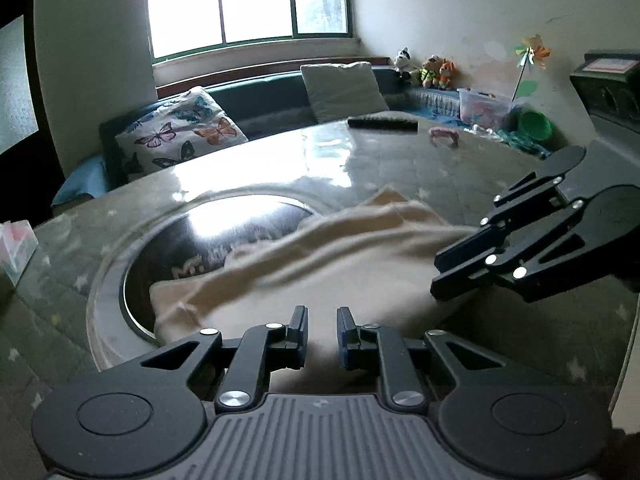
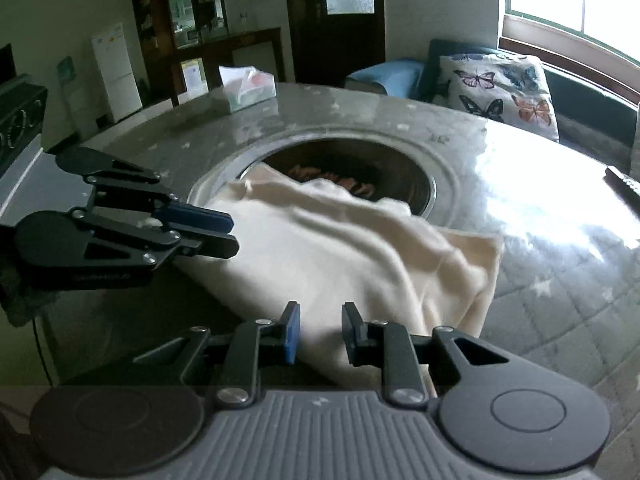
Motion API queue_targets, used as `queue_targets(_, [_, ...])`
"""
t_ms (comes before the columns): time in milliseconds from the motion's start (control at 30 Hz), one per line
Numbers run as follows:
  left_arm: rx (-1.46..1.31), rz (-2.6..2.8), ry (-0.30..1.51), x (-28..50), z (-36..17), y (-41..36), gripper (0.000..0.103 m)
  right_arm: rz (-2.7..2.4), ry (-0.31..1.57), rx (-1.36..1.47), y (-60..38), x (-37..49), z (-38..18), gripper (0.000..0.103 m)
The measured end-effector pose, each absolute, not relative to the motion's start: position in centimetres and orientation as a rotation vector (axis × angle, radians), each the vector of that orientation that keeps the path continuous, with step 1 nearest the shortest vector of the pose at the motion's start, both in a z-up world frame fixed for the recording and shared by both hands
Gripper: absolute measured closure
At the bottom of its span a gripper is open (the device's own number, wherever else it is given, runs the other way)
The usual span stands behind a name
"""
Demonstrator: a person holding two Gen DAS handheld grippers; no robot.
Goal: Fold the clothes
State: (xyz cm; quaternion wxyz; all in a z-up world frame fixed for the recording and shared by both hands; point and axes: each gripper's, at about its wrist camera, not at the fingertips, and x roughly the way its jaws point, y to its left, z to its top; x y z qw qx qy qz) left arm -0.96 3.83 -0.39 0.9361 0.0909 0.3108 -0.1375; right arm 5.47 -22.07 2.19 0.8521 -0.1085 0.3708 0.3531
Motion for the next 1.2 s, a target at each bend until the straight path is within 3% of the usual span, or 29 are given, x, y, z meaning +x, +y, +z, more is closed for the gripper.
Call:
queue_targets(667, [0.083,-0.216,0.664,-1.1,-0.9,7.4,0.084,0.781,0.771,-0.208,-19.7,5.9,2.2,0.08])
queue_targets(1200, [-0.026,-0.128,0.732,4.3,-0.6,11.1,0.083,0.571,0.803,-0.087,-23.3,13.6,1.2,0.08])
